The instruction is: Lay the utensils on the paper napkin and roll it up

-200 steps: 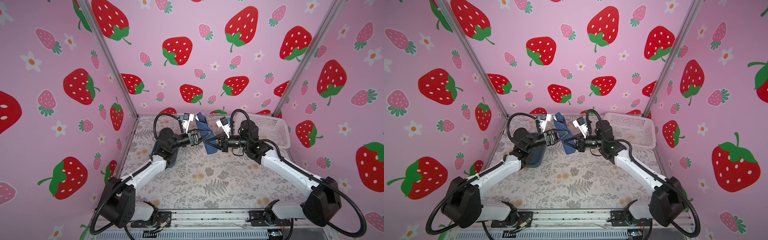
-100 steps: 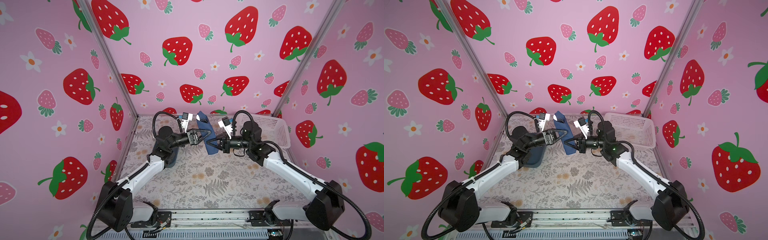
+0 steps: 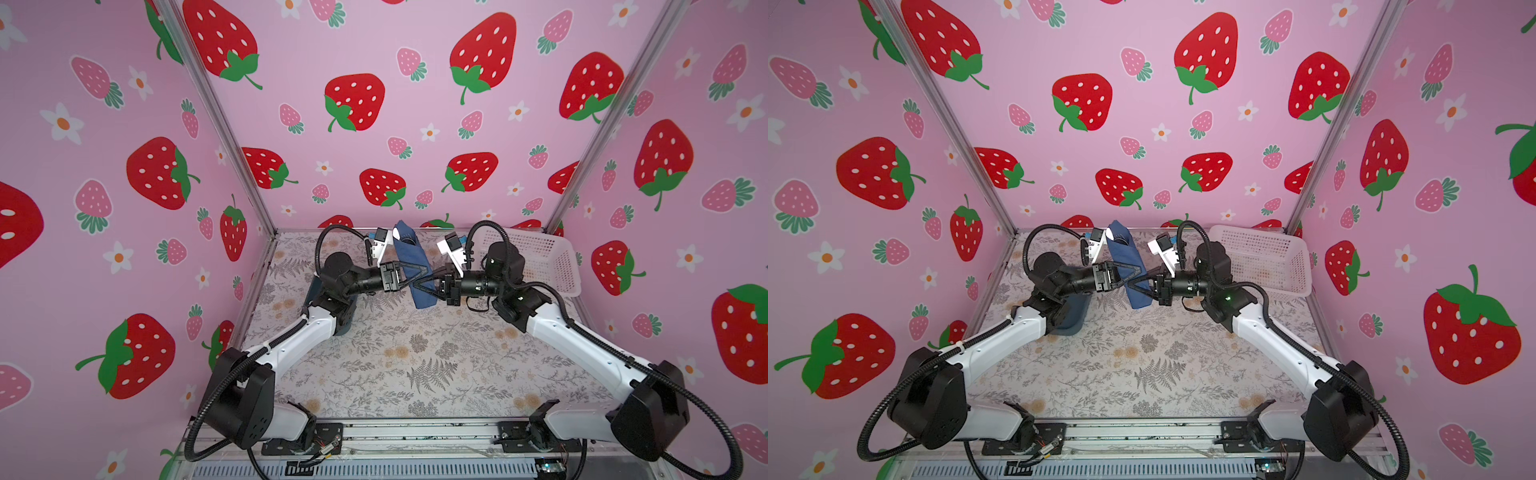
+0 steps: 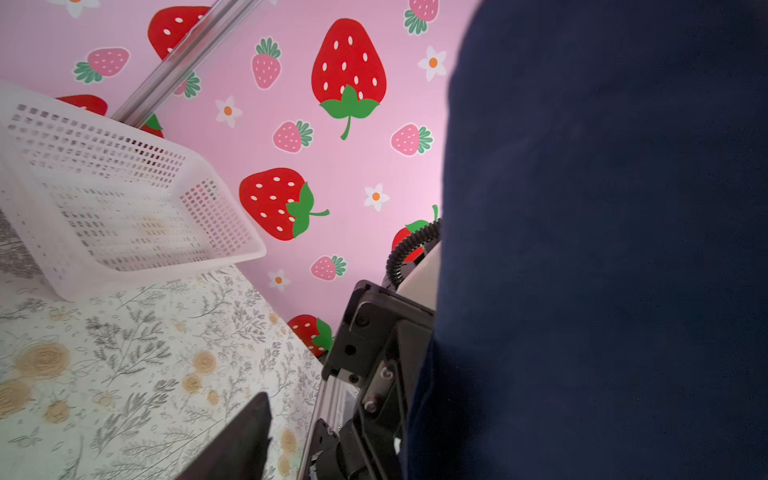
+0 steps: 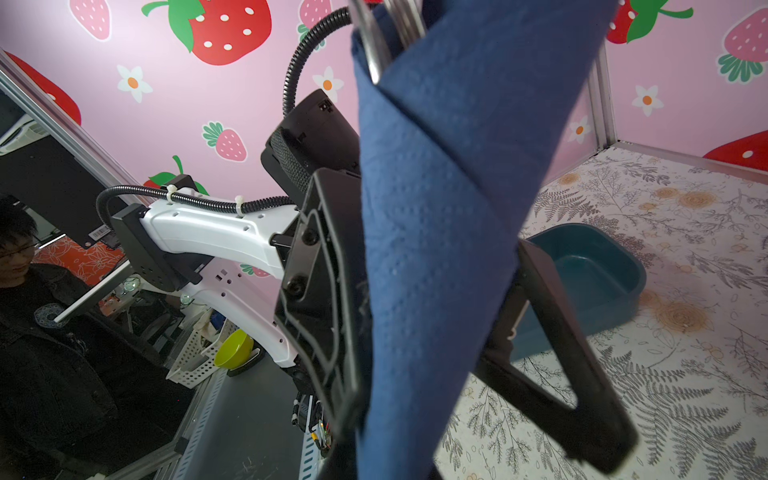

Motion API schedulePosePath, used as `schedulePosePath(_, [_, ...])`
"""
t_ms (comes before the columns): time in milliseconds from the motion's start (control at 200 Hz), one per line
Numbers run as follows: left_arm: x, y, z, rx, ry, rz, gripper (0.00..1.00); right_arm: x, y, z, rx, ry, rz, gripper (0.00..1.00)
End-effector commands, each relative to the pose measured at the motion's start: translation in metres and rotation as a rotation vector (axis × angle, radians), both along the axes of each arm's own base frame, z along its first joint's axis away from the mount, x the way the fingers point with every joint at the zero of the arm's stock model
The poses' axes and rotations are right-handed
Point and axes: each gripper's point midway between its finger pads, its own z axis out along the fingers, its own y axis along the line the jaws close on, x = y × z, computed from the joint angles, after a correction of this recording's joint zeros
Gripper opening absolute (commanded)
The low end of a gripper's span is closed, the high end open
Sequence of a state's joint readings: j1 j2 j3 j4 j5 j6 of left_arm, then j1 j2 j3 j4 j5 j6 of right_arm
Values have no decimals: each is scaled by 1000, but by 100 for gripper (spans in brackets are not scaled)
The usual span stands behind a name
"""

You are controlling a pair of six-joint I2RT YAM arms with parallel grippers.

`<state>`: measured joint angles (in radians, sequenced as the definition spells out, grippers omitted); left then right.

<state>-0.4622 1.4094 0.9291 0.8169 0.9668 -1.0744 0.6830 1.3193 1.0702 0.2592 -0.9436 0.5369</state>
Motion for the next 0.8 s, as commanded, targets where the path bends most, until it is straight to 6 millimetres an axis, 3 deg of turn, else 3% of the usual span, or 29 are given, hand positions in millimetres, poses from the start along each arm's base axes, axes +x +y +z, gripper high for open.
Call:
schedulePosePath(0, [-11, 1, 33, -52, -102, -34, 62, -7, -3, 16, 53, -56, 23, 10])
schedulePosePath(510, [-9, 3, 39, -74, -130, -5, 17, -5, -2, 9, 36, -33, 23, 13])
schedulePosePath(795, [-11, 4, 40, -74, -145, -1, 7, -3, -2, 7, 31, -21, 22, 15])
